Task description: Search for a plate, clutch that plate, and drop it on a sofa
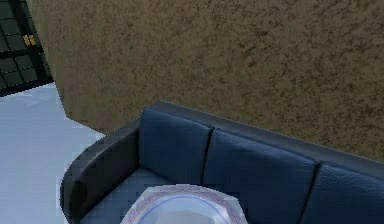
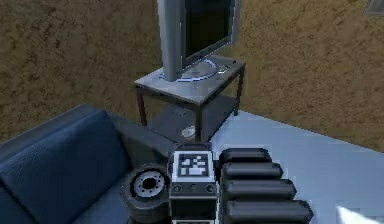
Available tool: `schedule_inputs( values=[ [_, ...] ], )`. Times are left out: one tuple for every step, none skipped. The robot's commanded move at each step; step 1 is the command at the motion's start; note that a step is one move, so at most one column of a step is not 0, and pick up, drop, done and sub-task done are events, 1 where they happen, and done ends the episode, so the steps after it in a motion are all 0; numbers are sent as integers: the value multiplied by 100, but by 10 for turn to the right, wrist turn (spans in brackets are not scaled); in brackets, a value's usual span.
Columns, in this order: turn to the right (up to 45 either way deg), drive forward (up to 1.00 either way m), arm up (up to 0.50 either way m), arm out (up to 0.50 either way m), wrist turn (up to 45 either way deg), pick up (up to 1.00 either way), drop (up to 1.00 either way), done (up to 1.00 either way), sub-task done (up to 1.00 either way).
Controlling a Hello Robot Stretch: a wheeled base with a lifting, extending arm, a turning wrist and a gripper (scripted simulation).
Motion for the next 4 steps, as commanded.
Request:
schedule_inputs(
  values=[
    [30,0,0,0,0,0,0,0,0],
    [-300,0,0,0,0,0,0,0,0],
    [0,0,0,28,0,0,0,0,0],
    [0,0,0,0,390,0,0,0,0]
  ],
)
